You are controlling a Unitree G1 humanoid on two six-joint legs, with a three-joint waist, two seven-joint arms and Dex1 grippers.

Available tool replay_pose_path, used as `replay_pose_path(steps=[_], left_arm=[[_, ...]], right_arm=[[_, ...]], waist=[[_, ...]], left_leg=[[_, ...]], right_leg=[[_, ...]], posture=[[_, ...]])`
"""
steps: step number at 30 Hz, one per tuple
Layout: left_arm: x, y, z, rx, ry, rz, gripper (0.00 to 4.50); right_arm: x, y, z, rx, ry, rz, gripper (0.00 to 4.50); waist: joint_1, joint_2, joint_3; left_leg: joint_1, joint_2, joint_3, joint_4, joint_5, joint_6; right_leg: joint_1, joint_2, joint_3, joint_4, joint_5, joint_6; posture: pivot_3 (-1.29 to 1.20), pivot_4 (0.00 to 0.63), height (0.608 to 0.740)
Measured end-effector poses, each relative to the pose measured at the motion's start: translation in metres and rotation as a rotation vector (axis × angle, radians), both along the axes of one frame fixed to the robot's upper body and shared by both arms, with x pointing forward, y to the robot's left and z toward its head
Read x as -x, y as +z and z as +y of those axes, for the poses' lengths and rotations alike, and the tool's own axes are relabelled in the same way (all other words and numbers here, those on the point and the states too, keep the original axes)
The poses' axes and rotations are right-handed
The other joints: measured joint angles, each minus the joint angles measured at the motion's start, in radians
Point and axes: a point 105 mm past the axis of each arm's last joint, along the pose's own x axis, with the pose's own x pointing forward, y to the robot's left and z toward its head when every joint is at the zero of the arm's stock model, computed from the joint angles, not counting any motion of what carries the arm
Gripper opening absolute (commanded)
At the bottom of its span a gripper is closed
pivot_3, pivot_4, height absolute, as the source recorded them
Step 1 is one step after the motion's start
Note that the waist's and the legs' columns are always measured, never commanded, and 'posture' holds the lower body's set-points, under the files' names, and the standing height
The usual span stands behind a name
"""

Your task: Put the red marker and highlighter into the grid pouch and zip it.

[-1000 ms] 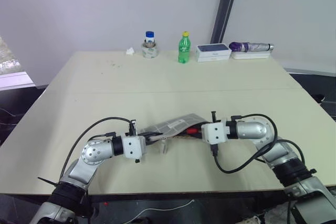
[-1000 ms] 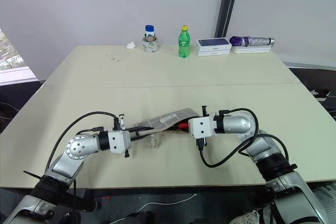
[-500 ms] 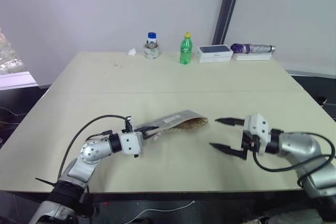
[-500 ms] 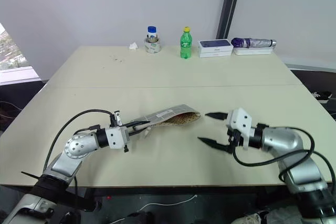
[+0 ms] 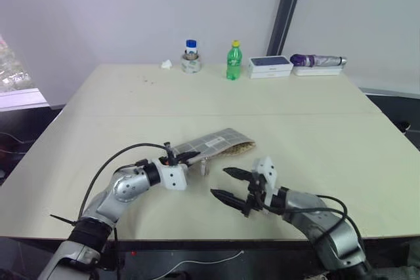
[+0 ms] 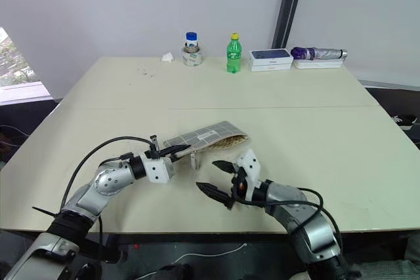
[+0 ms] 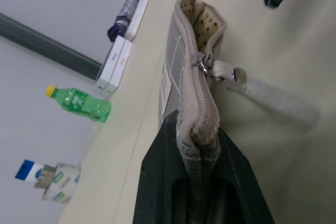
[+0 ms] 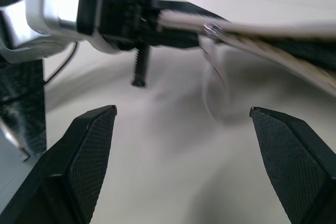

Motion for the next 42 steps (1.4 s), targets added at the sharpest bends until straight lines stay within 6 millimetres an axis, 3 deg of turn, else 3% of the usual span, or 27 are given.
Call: replay_pose_path(steps=[4,16,19,25,29,36,42], left_arm=[[-0.001,0.002,-0.002,0.016,0.009,0.007,0.0],[0.001,0.011,-0.005,0.034,0.02,-0.004,0.0],[0.001,0.011,-0.005,0.034,0.024,-0.001,0.0],[0.001,0.009,-0.007,0.03,0.015,0.004,0.0],[0.002,0.009,-0.005,0.025,0.015,-0.002,0.0],[0.011,0.0,0.015,-0.038,-0.01,0.009,0.0],[0.014,0.006,0.054,-0.022,0.01,0.064,0.0]], right_arm=[[-0.013,-0.012,0.009,0.009,0.005,0.047,4.21],[-0.03,-0.014,0.034,0.008,-0.004,-0.02,4.21],[-0.035,-0.01,0.036,-0.003,-0.006,-0.031,3.28],[-0.04,-0.002,0.04,-0.037,-0.006,-0.04,0.1],[-0.04,-0.003,0.039,-0.024,0.0,-0.043,0.04],[-0.047,-0.014,-0.017,0.235,-0.018,-0.138,0.04],[-0.064,-0.019,-0.065,0.371,-0.093,-0.161,0.04]], waist=[[-0.001,0.0,0.0],[-0.003,0.0,0.0],[-0.003,0.0,0.0],[-0.004,0.0,0.0],[-0.004,0.0,0.0],[-0.003,0.0,0.0],[-0.01,0.0,0.0]], left_leg=[[-0.001,0.0,0.0,0.0,0.0,0.0],[-0.001,0.0,0.0,0.0,0.0,0.0],[-0.001,0.0,0.0,-0.001,0.0,0.0],[-0.001,0.0,0.0,-0.001,0.0,0.0],[-0.001,0.0,0.0,-0.001,0.0,0.0],[-0.001,0.0,0.001,-0.001,0.0,0.0],[-0.001,0.001,0.001,-0.001,0.0,0.0]], right_leg=[[-0.001,0.0,0.0,0.0,0.0,0.0],[-0.002,0.0,0.0,0.001,0.0,0.0],[-0.002,0.0,0.0,0.001,0.0,0.0],[-0.003,0.0,0.001,0.001,0.0,0.0],[-0.003,0.0,0.001,0.001,0.0,0.0],[-0.003,0.0,0.001,0.001,0.0,0.0],[-0.003,0.0,0.001,0.001,0.0,0.0]], posture=[[0.0,0.15,0.74],[0.0,0.15,0.74],[0.0,0.15,0.74],[0.0,0.15,0.74],[0.0,0.15,0.74],[0.0,0.15,0.74],[0.0,0.15,0.74]])
